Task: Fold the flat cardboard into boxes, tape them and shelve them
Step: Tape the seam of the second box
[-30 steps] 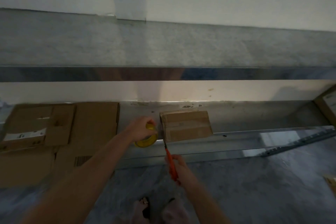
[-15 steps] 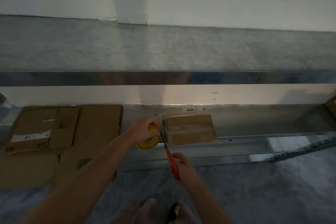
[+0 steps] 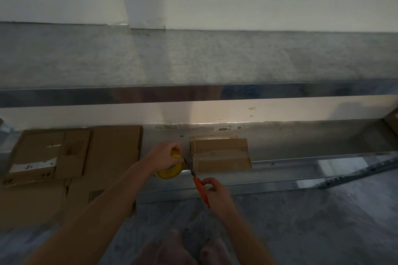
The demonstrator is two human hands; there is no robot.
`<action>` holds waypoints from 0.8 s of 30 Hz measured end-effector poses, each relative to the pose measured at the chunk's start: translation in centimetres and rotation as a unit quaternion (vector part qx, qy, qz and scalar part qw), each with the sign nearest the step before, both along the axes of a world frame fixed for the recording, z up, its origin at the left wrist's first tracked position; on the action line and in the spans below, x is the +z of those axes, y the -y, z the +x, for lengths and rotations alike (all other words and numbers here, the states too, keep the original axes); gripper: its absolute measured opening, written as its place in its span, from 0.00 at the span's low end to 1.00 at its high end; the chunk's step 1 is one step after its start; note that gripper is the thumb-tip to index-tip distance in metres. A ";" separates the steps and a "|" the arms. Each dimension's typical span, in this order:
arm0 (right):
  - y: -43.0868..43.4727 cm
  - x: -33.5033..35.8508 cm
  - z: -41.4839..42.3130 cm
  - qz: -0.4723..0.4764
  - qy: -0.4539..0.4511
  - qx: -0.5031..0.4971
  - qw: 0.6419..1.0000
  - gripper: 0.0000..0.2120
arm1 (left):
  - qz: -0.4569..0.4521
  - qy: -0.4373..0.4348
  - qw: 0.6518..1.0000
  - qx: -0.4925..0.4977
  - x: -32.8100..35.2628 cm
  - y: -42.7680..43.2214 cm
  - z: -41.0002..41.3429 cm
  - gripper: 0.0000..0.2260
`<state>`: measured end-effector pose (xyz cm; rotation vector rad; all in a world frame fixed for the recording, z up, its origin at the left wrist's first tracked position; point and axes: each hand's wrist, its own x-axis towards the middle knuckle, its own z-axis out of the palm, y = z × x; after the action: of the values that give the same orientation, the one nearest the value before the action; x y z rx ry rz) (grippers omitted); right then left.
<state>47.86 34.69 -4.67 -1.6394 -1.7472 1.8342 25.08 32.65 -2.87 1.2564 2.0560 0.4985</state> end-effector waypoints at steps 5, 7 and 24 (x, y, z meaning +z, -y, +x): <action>-0.7 0.3 0.3 0.044 0.026 -0.002 0.999 0.15 | 0.006 0.012 1.000 0.018 0.0 -0.2 0.1 0.08; -1.3 0.2 0.8 0.063 0.049 0.027 0.996 0.14 | 0.005 0.003 1.000 0.012 0.1 -0.4 0.3 0.09; -1.3 1.4 1.6 -0.187 0.012 0.053 0.981 0.15 | 0.015 -0.037 0.999 -0.022 -0.3 -0.8 1.7 0.09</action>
<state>49.43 36.01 -3.28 -1.7231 -1.5991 2.3179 26.81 33.49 -3.18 1.3534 2.0829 0.4698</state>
